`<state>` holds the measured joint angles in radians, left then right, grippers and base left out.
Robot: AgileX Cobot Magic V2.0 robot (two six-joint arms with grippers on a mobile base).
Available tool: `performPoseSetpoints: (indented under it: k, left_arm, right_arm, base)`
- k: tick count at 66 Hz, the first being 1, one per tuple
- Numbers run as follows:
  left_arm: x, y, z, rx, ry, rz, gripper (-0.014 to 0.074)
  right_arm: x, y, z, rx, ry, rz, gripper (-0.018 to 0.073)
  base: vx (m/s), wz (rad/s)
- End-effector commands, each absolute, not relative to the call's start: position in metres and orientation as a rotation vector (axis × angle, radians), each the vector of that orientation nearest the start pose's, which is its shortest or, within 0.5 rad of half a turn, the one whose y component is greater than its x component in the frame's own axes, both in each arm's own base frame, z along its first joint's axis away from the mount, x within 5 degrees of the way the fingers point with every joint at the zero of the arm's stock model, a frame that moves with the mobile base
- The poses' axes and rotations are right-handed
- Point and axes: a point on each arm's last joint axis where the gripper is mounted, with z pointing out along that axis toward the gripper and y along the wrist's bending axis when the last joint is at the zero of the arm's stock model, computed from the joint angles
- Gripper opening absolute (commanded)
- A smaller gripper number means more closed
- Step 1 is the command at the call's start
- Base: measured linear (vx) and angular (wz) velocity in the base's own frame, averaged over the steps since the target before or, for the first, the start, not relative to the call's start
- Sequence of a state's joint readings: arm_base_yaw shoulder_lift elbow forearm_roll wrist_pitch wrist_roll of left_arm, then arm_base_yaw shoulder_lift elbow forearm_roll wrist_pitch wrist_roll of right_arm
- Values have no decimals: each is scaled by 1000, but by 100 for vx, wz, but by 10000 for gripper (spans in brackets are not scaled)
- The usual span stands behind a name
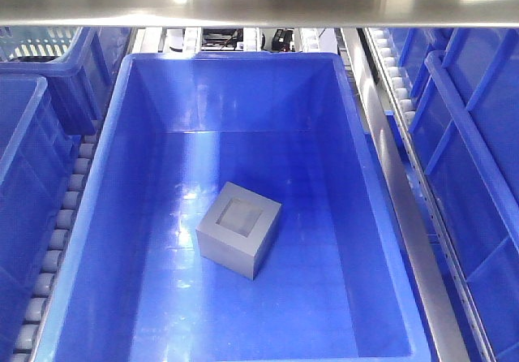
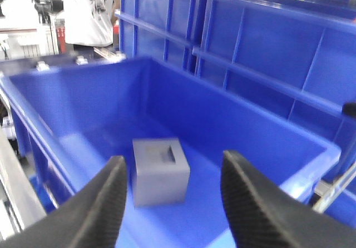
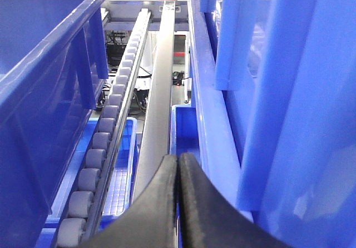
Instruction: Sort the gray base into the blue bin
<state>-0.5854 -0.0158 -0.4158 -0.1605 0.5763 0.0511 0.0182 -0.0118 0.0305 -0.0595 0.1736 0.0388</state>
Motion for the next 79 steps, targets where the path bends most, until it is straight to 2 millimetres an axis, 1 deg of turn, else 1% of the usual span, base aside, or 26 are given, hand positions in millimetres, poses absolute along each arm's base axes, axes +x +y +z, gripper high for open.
performPoseSetpoints:
  k: [1, 7, 11, 25, 45, 79]
  left_arm:
    - [6, -13, 304, 439, 1502, -620, 336]
    - [7, -14, 303, 438, 1505, -623, 298]
    - [7, -14, 303, 438, 1505, -623, 254]
    - [7, -14, 303, 439, 1506, -623, -10]
    - [6, -14, 298, 462, 1559, -616, -7]
    - [6, -14, 298, 462, 1560, -616, -7]
  right_arm:
    - [56, 0, 190, -31, 1604, -19, -9]
    - [56, 0, 190, -31, 1604, -19, -9]
    - [56, 0, 190, -31, 1604, -19, -9]
    - [56, 0, 190, -31, 1604, -19, -9]
    - [56, 0, 190, -31, 1604, -19, -9]
    - [56, 0, 190, -31, 1604, -19, -9]
  base:
    - [0, 0]
    - [0, 0]
    - [0, 0]
    - [0, 0]
    - [0, 0]
    - [0, 0]
